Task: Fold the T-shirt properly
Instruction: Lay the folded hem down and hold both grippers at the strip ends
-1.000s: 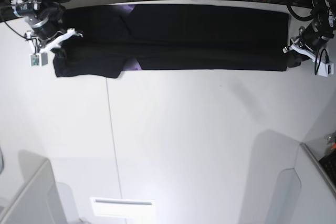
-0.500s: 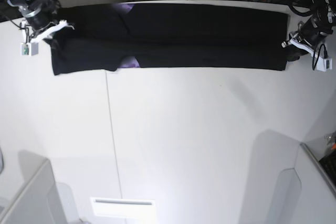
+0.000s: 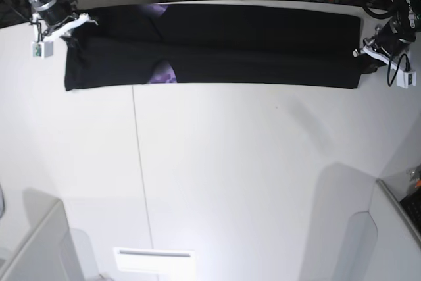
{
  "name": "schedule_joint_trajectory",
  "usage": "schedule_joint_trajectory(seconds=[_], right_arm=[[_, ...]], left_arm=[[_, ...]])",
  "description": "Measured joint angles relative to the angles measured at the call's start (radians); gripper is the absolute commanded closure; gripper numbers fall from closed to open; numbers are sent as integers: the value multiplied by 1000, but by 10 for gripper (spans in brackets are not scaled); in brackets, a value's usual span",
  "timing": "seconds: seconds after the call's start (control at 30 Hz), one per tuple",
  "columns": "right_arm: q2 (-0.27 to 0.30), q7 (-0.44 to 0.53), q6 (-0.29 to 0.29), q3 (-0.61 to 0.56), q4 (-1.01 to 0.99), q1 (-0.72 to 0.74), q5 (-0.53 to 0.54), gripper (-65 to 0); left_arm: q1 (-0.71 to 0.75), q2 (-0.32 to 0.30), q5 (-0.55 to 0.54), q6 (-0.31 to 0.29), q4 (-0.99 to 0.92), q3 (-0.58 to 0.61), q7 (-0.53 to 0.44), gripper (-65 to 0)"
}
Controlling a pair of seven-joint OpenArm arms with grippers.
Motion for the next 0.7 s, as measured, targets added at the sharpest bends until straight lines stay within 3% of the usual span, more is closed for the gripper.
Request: schedule_joint_trajectory(seconds=[0.17,0.7], right_arm=[[0,0,0,-3,0,-1,0,0],[-1,1,0,-5,-85,3,0,0]], left_arm=[[2,3,17,-35,0,1,0,0],[2,3,17,-37,0,1,0,0]])
